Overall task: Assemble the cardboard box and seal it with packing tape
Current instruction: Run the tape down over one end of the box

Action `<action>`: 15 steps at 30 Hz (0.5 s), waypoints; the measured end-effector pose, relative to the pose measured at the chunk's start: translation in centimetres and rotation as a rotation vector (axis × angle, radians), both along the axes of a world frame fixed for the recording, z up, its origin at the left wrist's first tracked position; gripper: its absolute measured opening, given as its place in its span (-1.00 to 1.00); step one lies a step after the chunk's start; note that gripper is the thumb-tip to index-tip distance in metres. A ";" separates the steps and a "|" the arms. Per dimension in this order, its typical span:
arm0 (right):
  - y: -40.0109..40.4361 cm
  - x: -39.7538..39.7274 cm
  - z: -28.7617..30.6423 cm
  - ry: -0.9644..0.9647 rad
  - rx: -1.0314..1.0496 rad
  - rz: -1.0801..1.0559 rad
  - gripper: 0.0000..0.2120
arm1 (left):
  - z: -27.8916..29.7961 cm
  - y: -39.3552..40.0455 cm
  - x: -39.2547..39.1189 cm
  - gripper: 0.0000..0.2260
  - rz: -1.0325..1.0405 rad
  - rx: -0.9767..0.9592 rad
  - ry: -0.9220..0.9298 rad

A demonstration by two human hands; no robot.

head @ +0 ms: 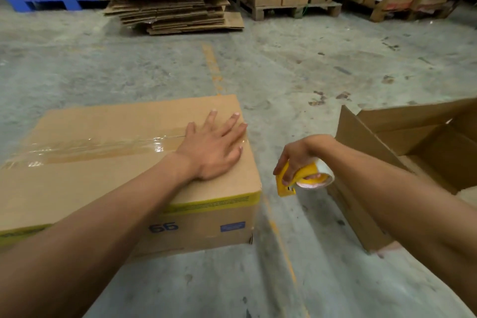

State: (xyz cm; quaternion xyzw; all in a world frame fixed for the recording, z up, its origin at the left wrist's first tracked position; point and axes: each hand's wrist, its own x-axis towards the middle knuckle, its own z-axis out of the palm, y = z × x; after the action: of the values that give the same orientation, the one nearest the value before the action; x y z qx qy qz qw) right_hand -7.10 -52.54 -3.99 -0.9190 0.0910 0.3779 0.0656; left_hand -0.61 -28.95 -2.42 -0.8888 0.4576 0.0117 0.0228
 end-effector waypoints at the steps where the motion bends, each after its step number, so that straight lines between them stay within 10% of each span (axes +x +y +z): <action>1: -0.2 0.3 0.2 -0.030 0.016 -0.018 -0.46 | 0.3 -0.4 0.2 -0.45 -0.084 0.018 -0.038; 15: -2.2 2.6 6.7 -0.287 0.205 -0.215 -0.51 | -0.2 -3.2 2.2 -0.65 -0.417 -0.234 -0.123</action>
State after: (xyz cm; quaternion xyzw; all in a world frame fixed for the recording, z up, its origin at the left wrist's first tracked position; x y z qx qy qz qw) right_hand -4.55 -54.76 2.71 -0.9370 0.1393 0.2412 0.2110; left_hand 1.61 -32.11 -2.58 -0.7707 0.6272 -0.1003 -0.0503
